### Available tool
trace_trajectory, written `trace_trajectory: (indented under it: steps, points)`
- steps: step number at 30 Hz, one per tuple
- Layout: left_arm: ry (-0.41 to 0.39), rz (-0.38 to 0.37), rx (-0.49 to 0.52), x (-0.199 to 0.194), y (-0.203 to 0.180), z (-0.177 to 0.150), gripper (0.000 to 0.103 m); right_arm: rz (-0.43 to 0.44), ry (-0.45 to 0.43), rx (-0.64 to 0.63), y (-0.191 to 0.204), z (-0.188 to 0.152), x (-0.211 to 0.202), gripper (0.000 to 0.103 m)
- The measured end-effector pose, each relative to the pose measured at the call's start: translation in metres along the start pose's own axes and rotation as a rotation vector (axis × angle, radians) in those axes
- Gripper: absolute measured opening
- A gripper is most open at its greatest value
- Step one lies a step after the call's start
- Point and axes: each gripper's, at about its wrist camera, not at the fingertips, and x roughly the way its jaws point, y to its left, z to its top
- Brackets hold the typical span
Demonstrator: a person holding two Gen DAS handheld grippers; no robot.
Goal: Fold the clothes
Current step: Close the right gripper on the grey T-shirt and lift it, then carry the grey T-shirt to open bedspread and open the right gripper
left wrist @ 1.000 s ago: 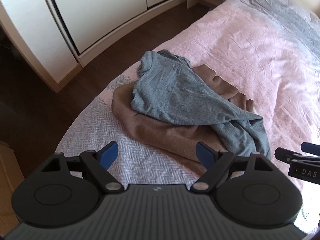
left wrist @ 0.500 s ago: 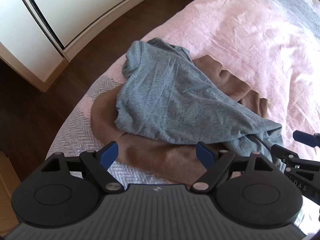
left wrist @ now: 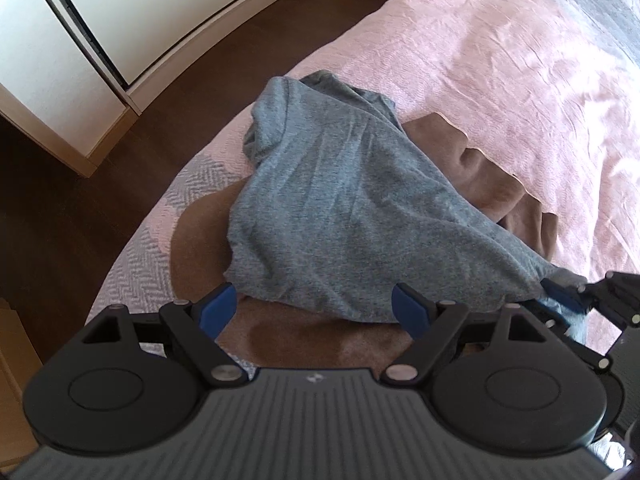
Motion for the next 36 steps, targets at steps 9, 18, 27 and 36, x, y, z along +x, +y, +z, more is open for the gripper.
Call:
trace_trajectory:
  steps: [9,18,27,36]
  points:
    - [-0.102,0.038,-0.034,-0.053,0.012,-0.014,0.082,0.245,-0.314,0.627,-0.088,-0.005,-0.113,0.001]
    - [-0.208,-0.035,0.053,-0.124,-0.04,-0.061,0.082,0.149,-0.505,0.838,-0.127,-0.079,-0.252,0.0]
    - [-0.272,-0.17,0.227,-0.194,-0.154,-0.136,0.082,-0.101,-0.656,0.947,-0.142,-0.217,-0.397,0.0]
    - [-0.279,-0.288,0.38,-0.236,-0.279,-0.23,0.082,-0.443,-0.448,1.086,-0.164,-0.355,-0.477,0.087]
